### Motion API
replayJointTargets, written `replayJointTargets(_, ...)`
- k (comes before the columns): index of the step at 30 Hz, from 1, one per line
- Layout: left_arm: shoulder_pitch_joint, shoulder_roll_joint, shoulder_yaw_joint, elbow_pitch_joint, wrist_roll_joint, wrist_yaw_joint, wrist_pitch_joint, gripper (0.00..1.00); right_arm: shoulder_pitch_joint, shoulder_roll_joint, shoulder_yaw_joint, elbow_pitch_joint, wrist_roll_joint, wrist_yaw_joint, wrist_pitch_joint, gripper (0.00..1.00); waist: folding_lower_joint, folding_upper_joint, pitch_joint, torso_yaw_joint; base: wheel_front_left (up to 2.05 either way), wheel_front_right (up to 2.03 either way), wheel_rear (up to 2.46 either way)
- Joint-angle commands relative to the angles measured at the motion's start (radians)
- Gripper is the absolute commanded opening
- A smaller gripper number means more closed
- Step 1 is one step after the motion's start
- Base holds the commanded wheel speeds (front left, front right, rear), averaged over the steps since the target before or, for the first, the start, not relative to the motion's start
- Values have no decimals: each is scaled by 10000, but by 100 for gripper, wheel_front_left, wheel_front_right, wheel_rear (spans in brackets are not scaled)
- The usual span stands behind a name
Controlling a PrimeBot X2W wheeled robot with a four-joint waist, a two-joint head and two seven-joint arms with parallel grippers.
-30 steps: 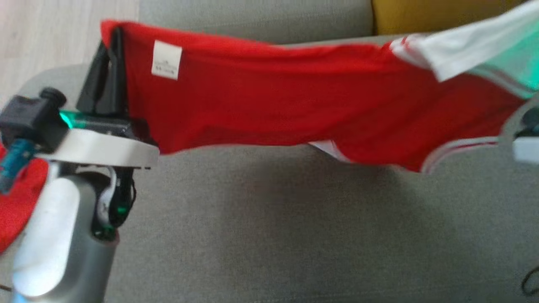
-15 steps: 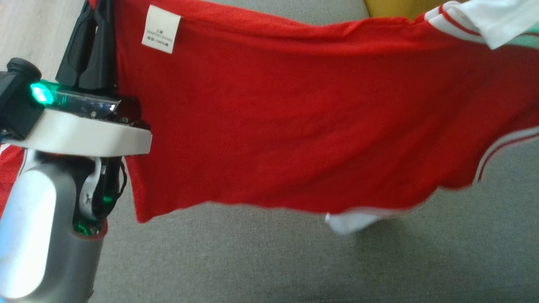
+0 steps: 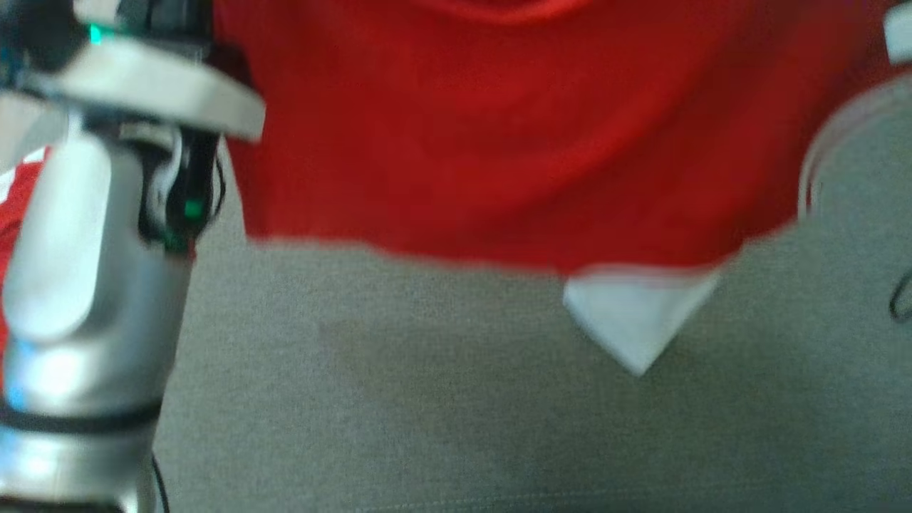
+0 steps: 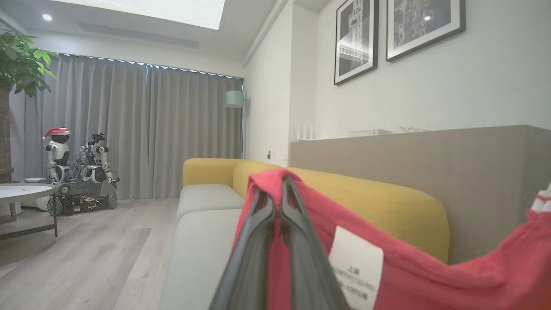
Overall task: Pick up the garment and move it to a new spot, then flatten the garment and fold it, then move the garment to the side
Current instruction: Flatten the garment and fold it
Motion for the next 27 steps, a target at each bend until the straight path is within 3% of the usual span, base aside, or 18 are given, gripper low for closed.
replayJointTargets(1,-971,246,387,-54,3,-53,-177,0,-780,-108,268,-13,148,-9,-126,0,0,0,240,78,0,0,0)
replayJointTargets(13,-4771,-635,522,5273,-107,-524,-1531,0,-5594,168,2585,5410,1335,-9,-2224,0,0,0,1121,329,0,0,0)
replayJointTargets(20,-4998,-1127,569,8467,-395,-666,-1703,0,-5734,908,4134,8345,1933,-9,-2221,0,0,0,1625,200,0,0,0)
replayJointTargets(27,-4646,-1388,396,10315,-482,-857,-1768,0,-5094,1279,5303,9697,2470,-9,-2399,0,0,0,2253,65,0,0,0)
